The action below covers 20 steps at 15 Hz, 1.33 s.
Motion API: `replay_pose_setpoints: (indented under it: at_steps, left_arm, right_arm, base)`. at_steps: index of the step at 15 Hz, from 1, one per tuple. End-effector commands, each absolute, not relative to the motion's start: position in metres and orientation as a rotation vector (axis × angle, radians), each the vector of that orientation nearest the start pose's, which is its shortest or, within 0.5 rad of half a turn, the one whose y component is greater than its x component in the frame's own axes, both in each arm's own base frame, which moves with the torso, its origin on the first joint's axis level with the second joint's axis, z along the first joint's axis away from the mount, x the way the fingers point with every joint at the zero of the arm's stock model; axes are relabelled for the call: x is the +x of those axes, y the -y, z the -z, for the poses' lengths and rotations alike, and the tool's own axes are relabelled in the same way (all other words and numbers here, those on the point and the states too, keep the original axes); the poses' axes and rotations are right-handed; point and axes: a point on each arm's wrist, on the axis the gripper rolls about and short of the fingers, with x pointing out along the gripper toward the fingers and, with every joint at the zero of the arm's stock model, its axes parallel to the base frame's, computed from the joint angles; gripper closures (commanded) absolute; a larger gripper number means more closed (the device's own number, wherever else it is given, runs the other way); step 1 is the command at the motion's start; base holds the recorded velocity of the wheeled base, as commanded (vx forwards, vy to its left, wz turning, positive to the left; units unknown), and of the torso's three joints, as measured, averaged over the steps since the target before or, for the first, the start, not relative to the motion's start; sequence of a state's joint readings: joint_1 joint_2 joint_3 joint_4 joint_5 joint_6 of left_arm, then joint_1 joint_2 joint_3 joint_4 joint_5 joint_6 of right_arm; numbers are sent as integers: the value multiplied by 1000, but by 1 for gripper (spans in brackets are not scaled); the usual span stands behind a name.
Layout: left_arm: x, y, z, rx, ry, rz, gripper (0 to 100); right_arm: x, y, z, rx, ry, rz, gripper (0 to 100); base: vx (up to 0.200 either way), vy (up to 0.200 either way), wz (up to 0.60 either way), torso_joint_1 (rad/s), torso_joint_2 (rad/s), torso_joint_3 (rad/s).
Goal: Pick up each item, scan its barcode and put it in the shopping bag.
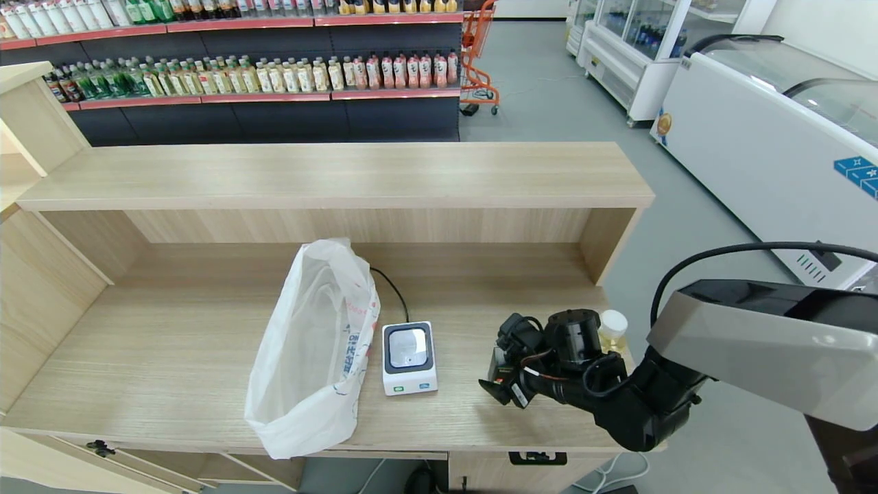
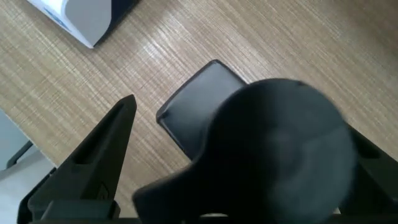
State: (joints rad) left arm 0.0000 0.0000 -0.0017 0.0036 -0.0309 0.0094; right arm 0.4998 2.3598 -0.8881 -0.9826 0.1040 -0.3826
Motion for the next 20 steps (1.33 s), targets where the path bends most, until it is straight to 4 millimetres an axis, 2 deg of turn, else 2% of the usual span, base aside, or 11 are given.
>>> replay_pose_setpoints:
  at_steps: [1, 2, 3, 7, 10, 15, 16, 18, 20]
  left_arm:
    - [-23, 1, -75, 9, -4, 32, 100]
    - [-23, 1, -75, 9, -4, 31, 100]
    - [-23, 1, -76, 9, -3, 31, 100]
    - [-23, 1, -76, 9, -3, 31, 100]
    - [-23, 1, -76, 9, -3, 31, 100]
    - [-23, 1, -75, 9, -4, 31, 100]
    - [-23, 1, -75, 9, -4, 31, 100]
    - [-23, 1, -75, 9, -4, 31, 100]
    - [-23, 1, -76, 9, -3, 31, 100]
  right_arm:
    - [353, -196, 14, -467, -375, -683, 0]
    - [353, -197, 15, -467, -376, -685, 0]
    - [353, -198, 19, -471, -383, -685, 100]
    - [350, -197, 17, -508, -369, -695, 100]
    - [345, -192, -17, -469, -321, -675, 100]
    - [318, -175, -91, -168, -284, -610, 100]
    - [312, -167, -112, -95, -280, -588, 100]
    - [308, -145, -140, -45, -250, -531, 100]
    - [295, -113, -174, -30, -214, -460, 100]
  base:
    - [0, 0, 0, 0, 0, 0]
    - [0, 0, 0, 0, 0, 0]
    - [0, 0, 0, 0, 0, 0]
    - [0, 0, 0, 0, 0, 0]
    - [0, 0, 0, 0, 0, 0]
    - [0, 0, 0, 0, 0, 0]
    - [0, 0, 0, 0, 0, 0]
    - [0, 0, 0, 0, 0, 0]
    - [0, 0, 0, 0, 0, 0]
